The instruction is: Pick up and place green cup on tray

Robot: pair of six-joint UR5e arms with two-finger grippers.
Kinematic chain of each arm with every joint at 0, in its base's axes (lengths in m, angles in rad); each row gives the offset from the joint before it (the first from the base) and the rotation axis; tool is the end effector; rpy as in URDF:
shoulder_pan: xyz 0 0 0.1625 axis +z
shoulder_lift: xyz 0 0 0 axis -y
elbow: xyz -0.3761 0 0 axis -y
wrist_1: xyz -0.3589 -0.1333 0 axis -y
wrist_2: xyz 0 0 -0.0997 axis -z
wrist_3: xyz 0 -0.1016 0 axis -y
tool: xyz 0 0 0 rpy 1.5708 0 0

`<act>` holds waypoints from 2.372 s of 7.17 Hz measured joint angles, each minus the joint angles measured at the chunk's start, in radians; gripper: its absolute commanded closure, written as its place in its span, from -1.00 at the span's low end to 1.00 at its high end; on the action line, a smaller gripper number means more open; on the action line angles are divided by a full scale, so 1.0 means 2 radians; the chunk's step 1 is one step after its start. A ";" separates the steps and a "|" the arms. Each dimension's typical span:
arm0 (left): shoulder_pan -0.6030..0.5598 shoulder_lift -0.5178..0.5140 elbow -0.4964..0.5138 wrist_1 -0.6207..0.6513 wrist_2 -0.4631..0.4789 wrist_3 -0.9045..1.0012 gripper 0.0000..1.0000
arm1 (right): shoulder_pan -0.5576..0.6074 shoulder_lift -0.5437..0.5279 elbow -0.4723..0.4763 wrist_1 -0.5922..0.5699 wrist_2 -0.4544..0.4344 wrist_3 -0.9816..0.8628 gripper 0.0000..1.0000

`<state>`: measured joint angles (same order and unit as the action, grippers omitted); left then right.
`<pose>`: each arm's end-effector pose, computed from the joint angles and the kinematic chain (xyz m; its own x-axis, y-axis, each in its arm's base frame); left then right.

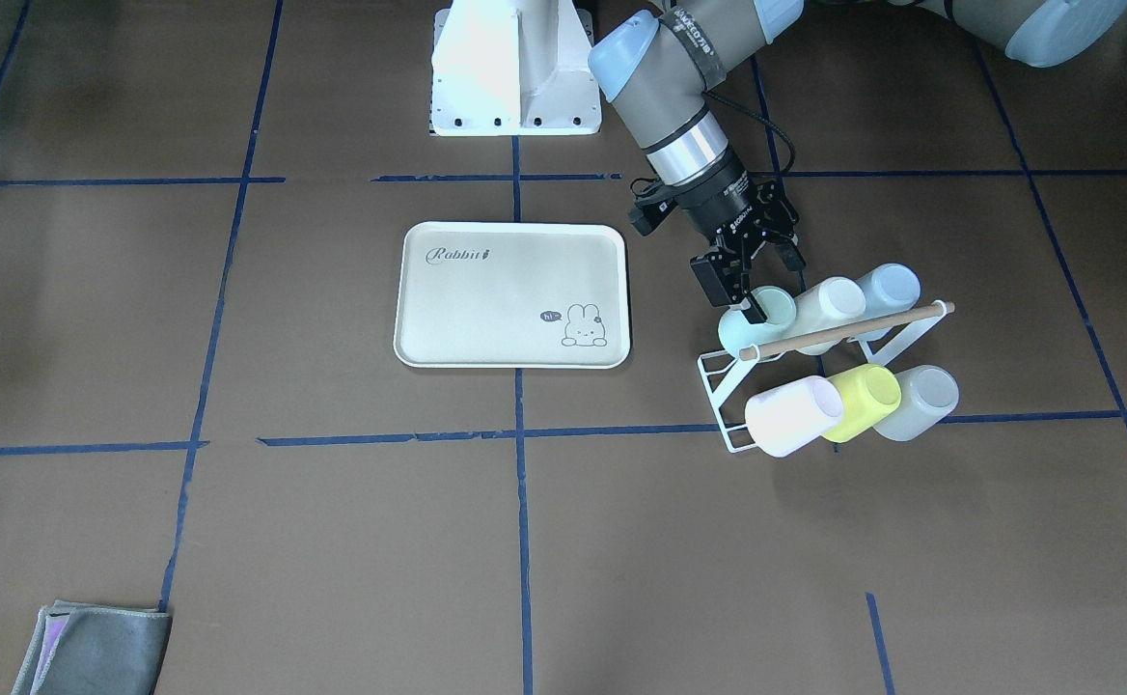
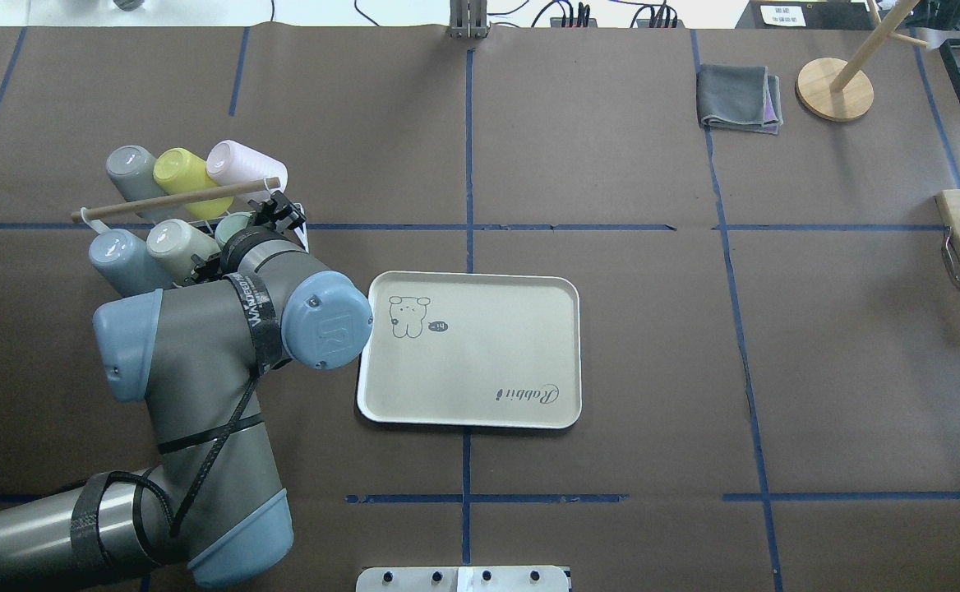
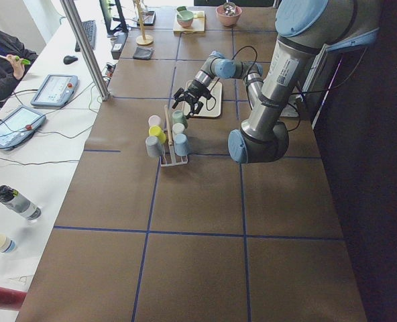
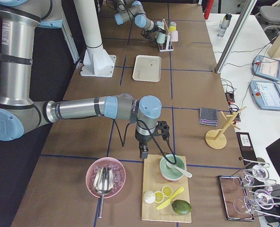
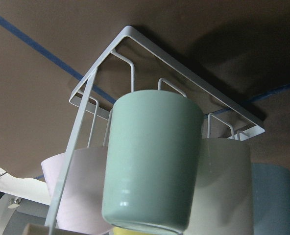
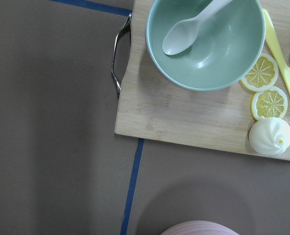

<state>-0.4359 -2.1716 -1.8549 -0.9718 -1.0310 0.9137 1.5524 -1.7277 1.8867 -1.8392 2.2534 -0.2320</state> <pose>0.4294 -0.4047 0.2505 -0.3871 0.7583 0.5245 -0.9220 -0.3198 -0.2181 0.0621 -0.3873 0.5664 0.7520 -0.1754 0.6353 0.1965 0.9798 0.0379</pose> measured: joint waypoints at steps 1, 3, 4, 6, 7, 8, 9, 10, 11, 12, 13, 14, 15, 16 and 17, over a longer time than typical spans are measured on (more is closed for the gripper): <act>0.000 0.000 0.011 -0.015 0.001 0.000 -1.00 | 0.000 0.000 0.000 0.000 0.000 0.000 -1.00; 0.000 0.000 0.035 -0.045 0.002 -0.001 -1.00 | 0.000 0.000 -0.001 0.000 0.000 -0.001 -1.00; 0.000 0.000 0.047 -0.058 0.002 -0.001 -1.00 | 0.000 0.000 -0.001 0.000 0.000 -0.001 -1.00; 0.001 0.001 0.066 -0.078 0.002 -0.006 -1.00 | 0.000 0.000 -0.001 0.000 0.000 0.000 -1.00; 0.003 0.003 0.074 -0.087 0.002 -0.009 -1.00 | 0.000 0.000 -0.001 0.000 0.000 0.000 -1.00; 0.005 0.004 0.081 -0.094 0.002 -0.013 -1.00 | 0.000 0.000 -0.001 0.000 0.000 0.000 -1.00; 0.007 0.005 0.086 -0.098 0.002 -0.018 -0.89 | 0.000 0.000 -0.001 0.000 0.000 0.000 -1.00; 0.008 0.005 0.088 -0.099 0.003 -0.020 -0.78 | 0.000 0.000 -0.002 0.000 0.000 0.000 -1.00; 0.010 0.005 0.089 -0.099 0.007 -0.022 -0.56 | 0.000 0.000 -0.002 0.000 0.000 0.000 -1.00; 0.013 0.005 0.090 -0.099 0.018 -0.022 -0.35 | 0.000 0.000 -0.003 0.000 0.000 0.000 -1.00; 0.014 0.005 0.089 -0.099 0.025 -0.022 -0.32 | 0.000 0.000 -0.003 0.000 0.000 0.000 -1.00; 0.015 0.005 0.088 -0.099 0.028 -0.021 -0.31 | 0.000 0.000 -0.003 0.000 0.000 0.000 -1.00; 0.015 0.005 0.086 -0.098 0.029 -0.019 -0.31 | 0.000 0.000 -0.003 0.000 0.000 0.000 -1.00; 0.015 0.005 0.082 -0.098 0.030 -0.018 -0.31 | 0.000 0.000 -0.003 0.000 0.000 0.000 -1.00; 0.014 0.005 0.077 -0.098 0.031 -0.017 -0.31 | 0.000 0.000 -0.003 0.000 0.000 0.000 -1.00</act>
<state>-0.4078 -2.1607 -1.7006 -1.1668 -0.9694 0.8801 1.5524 -1.7273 1.8807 -1.8393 2.2534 -0.2316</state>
